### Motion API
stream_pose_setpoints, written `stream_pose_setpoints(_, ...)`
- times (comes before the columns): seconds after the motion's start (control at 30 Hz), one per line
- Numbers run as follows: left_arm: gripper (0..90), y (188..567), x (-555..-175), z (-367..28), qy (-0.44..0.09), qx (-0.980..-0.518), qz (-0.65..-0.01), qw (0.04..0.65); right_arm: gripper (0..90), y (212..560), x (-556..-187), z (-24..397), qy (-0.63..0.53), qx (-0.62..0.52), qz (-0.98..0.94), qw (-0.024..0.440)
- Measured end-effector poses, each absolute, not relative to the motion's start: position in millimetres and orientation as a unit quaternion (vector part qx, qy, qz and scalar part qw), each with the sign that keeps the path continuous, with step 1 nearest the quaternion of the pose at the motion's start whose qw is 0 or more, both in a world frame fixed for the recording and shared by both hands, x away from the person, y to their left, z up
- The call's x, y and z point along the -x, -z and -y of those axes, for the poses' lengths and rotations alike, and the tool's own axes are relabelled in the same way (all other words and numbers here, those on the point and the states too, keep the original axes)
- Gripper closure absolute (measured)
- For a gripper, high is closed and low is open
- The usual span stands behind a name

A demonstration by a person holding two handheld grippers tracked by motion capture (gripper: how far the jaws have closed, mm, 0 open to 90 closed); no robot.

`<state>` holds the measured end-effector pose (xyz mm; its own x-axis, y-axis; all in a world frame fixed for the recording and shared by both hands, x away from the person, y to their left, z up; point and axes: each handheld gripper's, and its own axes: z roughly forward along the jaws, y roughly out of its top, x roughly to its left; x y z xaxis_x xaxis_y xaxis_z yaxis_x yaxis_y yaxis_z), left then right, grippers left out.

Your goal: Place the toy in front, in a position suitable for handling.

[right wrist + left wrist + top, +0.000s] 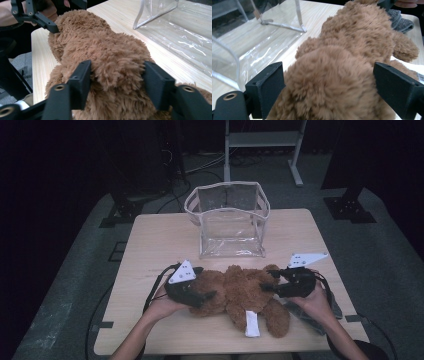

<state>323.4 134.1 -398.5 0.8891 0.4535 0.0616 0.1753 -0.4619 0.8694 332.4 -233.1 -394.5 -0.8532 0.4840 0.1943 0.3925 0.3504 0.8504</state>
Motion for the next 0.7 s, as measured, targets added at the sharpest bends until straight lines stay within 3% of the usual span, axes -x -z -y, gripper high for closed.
stream_pose_setpoints(0.03, 13.8, 404, -324, -136, -0.132, -0.844, -0.192, 0.482, 50.5, 397, -334, 232, -0.505, -0.267, -0.820, 0.040)
stream_pose_setpoints(0.23, 28.0, 410, -322, -139, -0.121, -0.841, -0.189, 0.492, 60.9, 408, -330, 231, -0.501, -0.264, -0.823, 0.039)
stream_pose_setpoints(0.5, 33.8, 414, -309, -140, -0.110, -0.839, -0.176, 0.502, 66.4, 417, -318, 233, -0.494, -0.260, -0.829, 0.038)
stream_pose_setpoints(0.7, 29.7, 416, -303, -142, -0.120, -0.830, -0.173, 0.517, 64.4, 418, -307, 233, -0.494, -0.258, -0.829, 0.040)
